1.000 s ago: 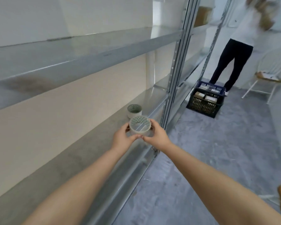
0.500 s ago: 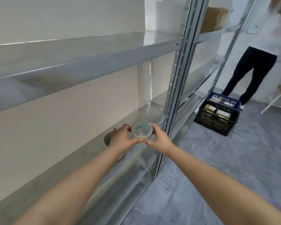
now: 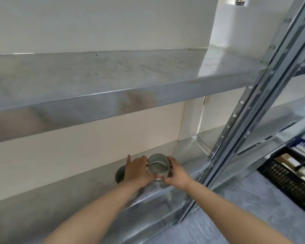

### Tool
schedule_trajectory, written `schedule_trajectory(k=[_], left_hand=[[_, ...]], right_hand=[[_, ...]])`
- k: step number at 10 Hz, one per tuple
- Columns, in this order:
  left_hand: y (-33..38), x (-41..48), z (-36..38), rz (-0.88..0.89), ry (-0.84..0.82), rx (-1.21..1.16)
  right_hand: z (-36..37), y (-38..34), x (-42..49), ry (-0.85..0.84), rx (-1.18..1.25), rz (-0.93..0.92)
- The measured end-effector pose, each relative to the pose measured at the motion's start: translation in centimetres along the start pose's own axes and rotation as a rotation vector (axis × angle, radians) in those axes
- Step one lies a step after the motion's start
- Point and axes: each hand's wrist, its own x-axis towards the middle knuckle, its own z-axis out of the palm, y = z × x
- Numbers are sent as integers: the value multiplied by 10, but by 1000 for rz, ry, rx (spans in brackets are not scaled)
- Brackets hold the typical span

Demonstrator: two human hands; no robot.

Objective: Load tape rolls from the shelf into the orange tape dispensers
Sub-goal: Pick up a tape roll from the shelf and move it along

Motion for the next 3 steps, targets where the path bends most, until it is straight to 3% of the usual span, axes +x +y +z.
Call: schedule_trajectory(k=[2,3], left_hand=[[22,-7,4,-133,-7,177],[33,-12,6,-204,-13,213]], right_hand=[[-5,16,10,-163,-88,-52],[-11,22,10,-264,-3,-65]])
